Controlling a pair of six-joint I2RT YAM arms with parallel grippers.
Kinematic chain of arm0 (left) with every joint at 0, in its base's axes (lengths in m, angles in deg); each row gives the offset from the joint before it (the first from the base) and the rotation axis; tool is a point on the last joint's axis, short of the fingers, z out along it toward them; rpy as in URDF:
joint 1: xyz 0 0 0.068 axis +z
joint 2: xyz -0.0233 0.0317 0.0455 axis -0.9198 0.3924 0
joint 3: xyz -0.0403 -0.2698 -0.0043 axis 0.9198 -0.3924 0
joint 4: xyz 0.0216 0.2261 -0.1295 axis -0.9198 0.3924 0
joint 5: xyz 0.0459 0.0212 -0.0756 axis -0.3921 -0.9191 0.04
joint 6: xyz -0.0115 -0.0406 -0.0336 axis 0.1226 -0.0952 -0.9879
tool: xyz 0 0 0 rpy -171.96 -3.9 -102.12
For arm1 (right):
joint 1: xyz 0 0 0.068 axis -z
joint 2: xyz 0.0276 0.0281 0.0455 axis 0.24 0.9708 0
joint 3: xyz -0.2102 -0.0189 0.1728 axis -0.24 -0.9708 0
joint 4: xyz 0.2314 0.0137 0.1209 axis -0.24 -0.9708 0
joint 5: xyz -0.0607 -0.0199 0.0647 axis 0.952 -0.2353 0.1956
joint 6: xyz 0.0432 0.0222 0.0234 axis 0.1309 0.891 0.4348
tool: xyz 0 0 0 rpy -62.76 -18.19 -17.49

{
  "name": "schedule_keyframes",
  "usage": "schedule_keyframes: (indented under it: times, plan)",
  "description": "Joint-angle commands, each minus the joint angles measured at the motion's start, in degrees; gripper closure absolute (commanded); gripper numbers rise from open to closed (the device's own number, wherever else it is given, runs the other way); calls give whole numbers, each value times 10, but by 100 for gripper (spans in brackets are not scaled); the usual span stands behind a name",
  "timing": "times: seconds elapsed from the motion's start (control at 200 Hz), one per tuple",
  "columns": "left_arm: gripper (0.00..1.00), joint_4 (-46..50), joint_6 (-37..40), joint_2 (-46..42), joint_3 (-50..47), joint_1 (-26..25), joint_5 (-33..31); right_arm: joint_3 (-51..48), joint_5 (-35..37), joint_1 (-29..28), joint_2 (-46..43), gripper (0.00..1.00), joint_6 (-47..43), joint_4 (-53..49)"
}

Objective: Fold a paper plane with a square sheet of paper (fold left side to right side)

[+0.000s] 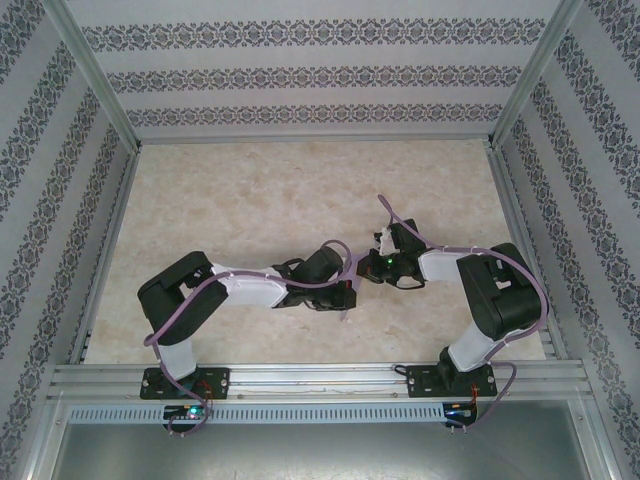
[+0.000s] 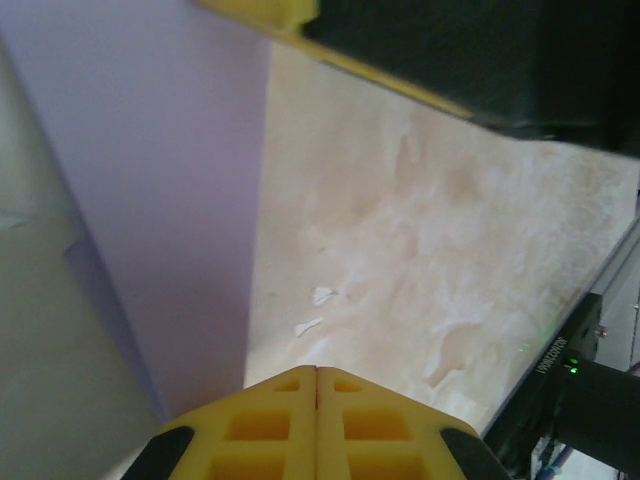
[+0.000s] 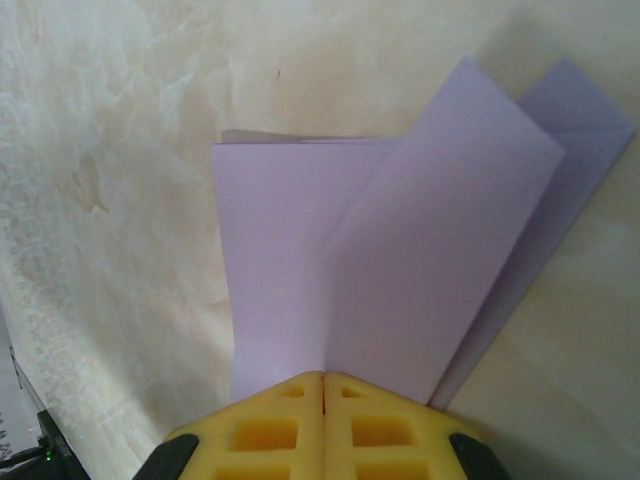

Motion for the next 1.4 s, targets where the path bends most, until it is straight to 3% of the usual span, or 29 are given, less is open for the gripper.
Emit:
schedule_keyframes:
  times: [0.0, 0.28, 1.394]
  plan:
    - [94, 20, 19, 0, 21, 11, 18, -14, 44, 2, 23, 100, -15, -31]
    - [94, 15, 26, 34, 42, 25, 31, -20, 49, 2, 27, 100, -15, -30]
    - [94, -44, -19, 49, -40, 4, 67, -3, 70, 2, 62, 100, -31, -52]
